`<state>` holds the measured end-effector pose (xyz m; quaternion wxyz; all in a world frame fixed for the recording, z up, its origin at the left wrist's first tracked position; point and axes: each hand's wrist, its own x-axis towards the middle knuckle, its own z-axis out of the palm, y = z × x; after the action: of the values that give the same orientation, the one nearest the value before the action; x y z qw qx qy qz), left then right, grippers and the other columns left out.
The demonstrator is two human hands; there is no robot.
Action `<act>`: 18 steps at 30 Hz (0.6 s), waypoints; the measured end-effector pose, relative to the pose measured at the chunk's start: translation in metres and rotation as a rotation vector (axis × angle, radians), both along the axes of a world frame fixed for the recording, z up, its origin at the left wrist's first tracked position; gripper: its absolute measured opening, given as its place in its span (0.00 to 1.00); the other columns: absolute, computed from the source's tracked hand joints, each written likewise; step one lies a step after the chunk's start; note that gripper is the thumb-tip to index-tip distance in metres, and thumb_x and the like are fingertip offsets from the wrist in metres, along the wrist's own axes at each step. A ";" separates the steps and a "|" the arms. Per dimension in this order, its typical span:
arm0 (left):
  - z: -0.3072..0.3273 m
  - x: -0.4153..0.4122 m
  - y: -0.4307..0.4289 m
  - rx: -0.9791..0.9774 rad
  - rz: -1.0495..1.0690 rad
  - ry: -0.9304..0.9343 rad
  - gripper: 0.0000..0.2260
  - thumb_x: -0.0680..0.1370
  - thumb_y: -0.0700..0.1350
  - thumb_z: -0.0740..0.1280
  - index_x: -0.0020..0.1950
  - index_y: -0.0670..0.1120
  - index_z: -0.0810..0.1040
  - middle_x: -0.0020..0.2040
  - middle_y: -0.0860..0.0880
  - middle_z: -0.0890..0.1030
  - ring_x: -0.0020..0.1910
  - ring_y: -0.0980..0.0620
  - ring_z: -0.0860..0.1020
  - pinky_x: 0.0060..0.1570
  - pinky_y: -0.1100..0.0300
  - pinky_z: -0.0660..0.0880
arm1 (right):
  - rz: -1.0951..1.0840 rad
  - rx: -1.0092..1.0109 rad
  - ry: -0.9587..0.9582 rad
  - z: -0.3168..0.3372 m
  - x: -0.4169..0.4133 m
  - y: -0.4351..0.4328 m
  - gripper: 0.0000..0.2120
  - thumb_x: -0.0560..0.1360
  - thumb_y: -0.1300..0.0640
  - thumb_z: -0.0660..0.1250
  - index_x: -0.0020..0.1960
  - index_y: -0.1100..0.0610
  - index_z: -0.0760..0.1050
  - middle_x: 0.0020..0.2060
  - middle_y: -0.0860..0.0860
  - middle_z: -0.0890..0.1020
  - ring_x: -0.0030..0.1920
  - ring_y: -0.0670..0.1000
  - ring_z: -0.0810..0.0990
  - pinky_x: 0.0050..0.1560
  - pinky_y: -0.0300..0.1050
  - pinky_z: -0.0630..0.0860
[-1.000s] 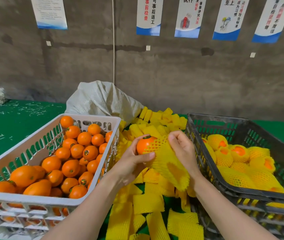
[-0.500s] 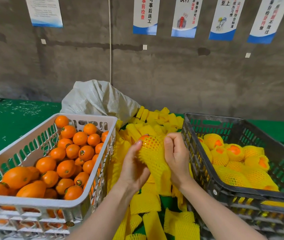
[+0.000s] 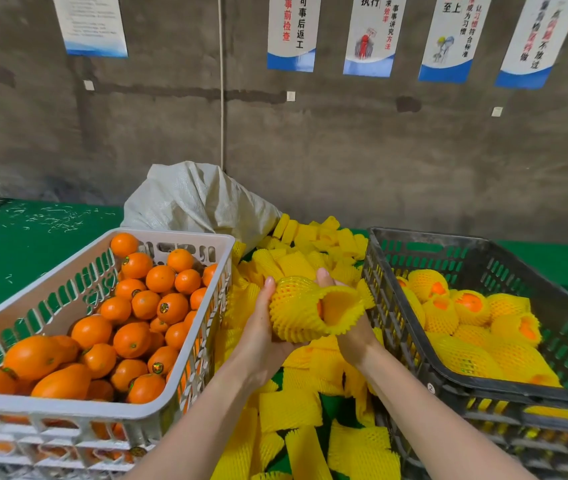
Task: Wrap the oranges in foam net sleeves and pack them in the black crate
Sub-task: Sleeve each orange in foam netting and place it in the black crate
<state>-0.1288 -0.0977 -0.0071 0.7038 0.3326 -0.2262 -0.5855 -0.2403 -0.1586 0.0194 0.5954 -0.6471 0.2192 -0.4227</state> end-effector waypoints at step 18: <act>0.001 -0.009 -0.013 0.178 0.733 -0.603 0.20 0.80 0.54 0.60 0.32 0.45 0.65 0.28 0.48 0.67 0.29 0.53 0.66 0.31 0.60 0.62 | -0.086 0.243 0.272 0.004 0.015 0.007 0.20 0.78 0.41 0.54 0.61 0.54 0.71 0.59 0.44 0.70 0.52 0.38 0.70 0.53 0.41 0.69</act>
<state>-0.1375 -0.1110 -0.0063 0.7356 0.6043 -0.2371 -0.1936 -0.2250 -0.1514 0.0232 0.6155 -0.6115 0.3746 -0.3270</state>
